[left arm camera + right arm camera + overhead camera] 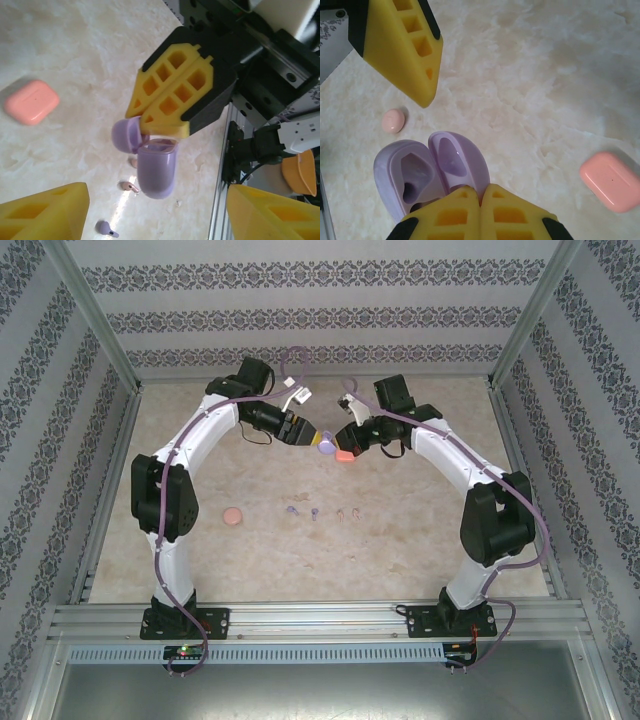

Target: Insert wireless bluetooth earbuds into charging case

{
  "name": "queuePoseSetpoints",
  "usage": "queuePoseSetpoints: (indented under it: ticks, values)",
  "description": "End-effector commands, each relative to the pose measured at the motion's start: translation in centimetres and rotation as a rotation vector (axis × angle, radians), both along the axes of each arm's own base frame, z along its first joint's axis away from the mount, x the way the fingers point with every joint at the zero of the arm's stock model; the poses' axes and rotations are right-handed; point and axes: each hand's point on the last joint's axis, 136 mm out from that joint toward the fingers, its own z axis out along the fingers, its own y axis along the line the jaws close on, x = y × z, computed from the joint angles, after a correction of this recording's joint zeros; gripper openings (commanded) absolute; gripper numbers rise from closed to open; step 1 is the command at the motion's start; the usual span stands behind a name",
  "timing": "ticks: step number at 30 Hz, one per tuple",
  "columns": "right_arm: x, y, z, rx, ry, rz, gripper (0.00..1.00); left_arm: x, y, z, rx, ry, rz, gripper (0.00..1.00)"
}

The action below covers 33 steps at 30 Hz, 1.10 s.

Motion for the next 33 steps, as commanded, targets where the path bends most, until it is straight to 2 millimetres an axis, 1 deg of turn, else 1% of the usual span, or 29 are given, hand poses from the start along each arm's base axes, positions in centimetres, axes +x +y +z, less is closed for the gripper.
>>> queuePoseSetpoints:
  ticks: [1,8,14,19,25,33]
  values:
    - [0.0,0.8,0.8,0.017,-0.019,0.044,0.00,-0.9,0.0,0.0,-0.031,0.035,-0.050,0.70]
    - [-0.1,1.9,1.9,0.043,-0.028,0.064,0.00,-1.3,-0.2,-0.3,-0.046,0.055,-0.067,0.67]
    - [-0.4,2.8,2.3,0.044,-0.034,0.083,0.00,-1.4,-0.5,-0.2,-0.056,0.056,-0.077,0.64]
    - [-0.4,3.1,2.3,0.044,-0.035,0.085,0.00,-1.6,-0.6,-0.1,-0.066,0.060,-0.087,0.58]
    - [-0.3,3.1,2.2,0.042,-0.033,0.080,0.00,-2.0,-0.6,-0.1,-0.078,0.068,-0.103,0.49]
    - [-0.4,3.2,2.4,0.047,-0.031,0.087,0.00,-2.0,-0.8,-0.2,-0.085,0.077,-0.110,0.47]
